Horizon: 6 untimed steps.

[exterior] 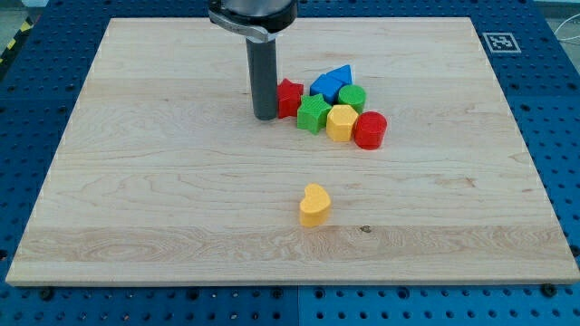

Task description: Point your arm towards yellow heart

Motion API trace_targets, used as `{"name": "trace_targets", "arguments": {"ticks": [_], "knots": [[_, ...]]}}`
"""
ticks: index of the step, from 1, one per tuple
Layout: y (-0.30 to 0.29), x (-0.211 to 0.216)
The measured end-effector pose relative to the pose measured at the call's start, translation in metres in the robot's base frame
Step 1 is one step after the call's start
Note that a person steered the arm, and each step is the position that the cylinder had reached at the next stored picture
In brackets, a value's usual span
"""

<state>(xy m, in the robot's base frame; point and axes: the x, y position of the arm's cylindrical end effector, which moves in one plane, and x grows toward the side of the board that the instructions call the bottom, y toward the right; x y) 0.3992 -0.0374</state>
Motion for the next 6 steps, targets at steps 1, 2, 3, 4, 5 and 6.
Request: {"name": "trace_targets", "arguments": {"ticks": [1,2,3,4,5,6], "knots": [[0.0,0.009],[0.0,0.049],[0.002,0.099],[0.013,0.143],[0.034,0.168],[0.064,0.165]]}}
